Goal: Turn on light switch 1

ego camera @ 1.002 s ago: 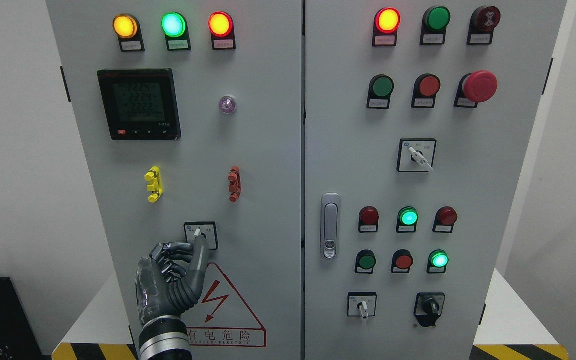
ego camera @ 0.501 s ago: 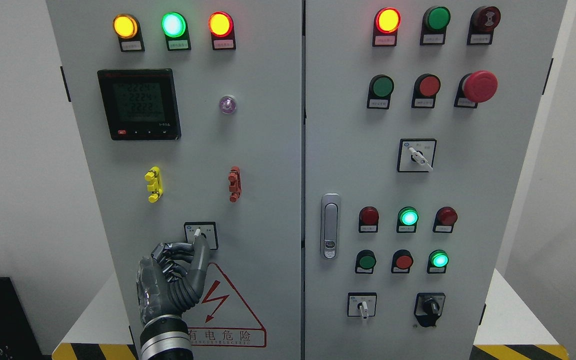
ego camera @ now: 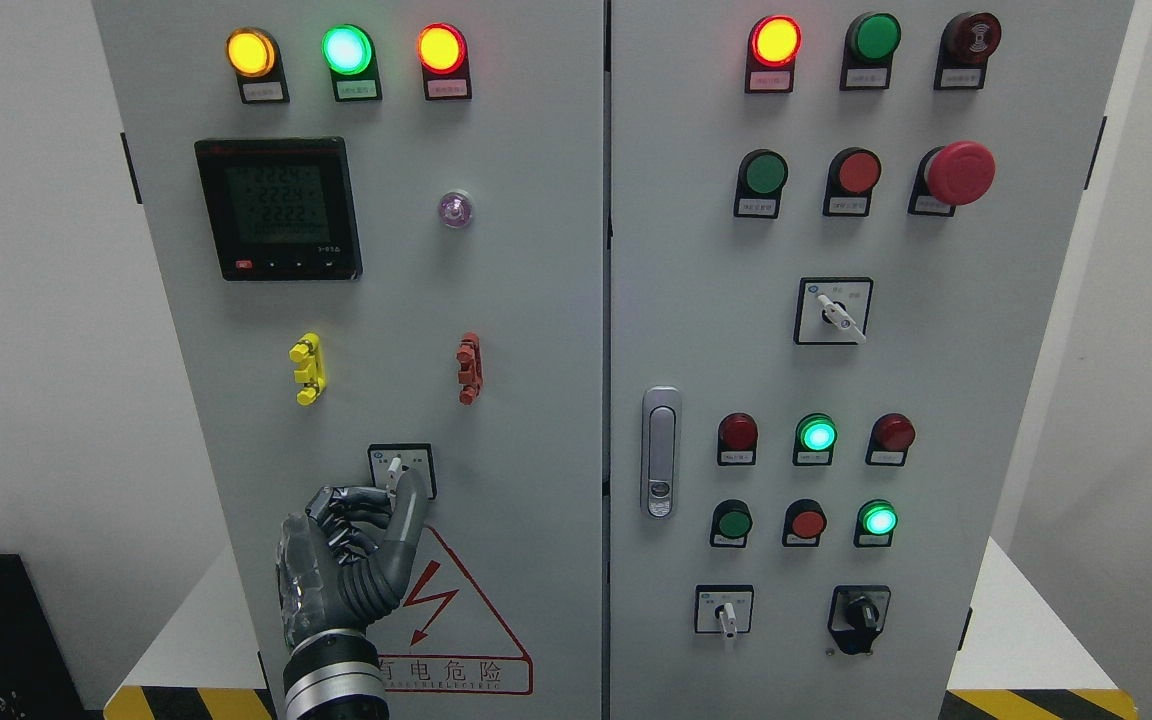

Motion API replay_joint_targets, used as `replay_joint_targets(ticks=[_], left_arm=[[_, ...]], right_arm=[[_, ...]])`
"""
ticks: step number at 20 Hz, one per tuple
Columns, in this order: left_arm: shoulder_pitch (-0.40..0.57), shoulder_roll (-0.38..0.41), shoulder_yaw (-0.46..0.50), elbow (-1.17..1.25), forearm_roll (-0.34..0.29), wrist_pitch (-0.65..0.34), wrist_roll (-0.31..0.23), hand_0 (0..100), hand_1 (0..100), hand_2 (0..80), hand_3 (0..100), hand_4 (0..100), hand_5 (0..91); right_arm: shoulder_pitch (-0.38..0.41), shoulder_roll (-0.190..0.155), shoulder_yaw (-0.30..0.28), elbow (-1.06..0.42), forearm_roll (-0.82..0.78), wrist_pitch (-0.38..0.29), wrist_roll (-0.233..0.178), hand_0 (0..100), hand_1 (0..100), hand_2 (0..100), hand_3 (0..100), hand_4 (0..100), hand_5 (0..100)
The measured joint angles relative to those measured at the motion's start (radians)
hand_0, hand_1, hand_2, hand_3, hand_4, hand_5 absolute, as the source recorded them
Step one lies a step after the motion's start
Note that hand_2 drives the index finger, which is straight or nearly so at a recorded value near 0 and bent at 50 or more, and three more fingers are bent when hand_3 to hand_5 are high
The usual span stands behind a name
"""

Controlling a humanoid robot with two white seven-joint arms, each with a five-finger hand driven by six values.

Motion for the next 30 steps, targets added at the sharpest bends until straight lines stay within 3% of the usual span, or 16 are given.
replay_joint_targets(ticks=[4, 18, 30], left_arm=[[-0.002, 0.0, 0.0, 0.003, 0.0, 0.0, 0.0, 8, 52, 57.5, 77, 91, 83.6], [-0.009, 0.0, -0.001, 0.008, -0.002, 0.0, 0.0, 19, 56, 59.3, 77, 91, 83.8], [-0.015, 0.001, -0.001, 0.014, -0.005, 0.0, 0.0, 20, 57, 60.4, 79, 92, 84.6]], right_arm=[[0.0, 0.0, 0.0, 0.0, 0.0, 0.0, 0.0, 0, 0, 0, 0, 0, 0], [0.0, 0.0, 0.0, 0.0, 0.0, 0.0, 0.0, 0, 0, 0, 0, 0, 0], [0.0, 0.0, 0.0, 0.0, 0.0, 0.0, 0.0, 0, 0, 0, 0, 0, 0]])
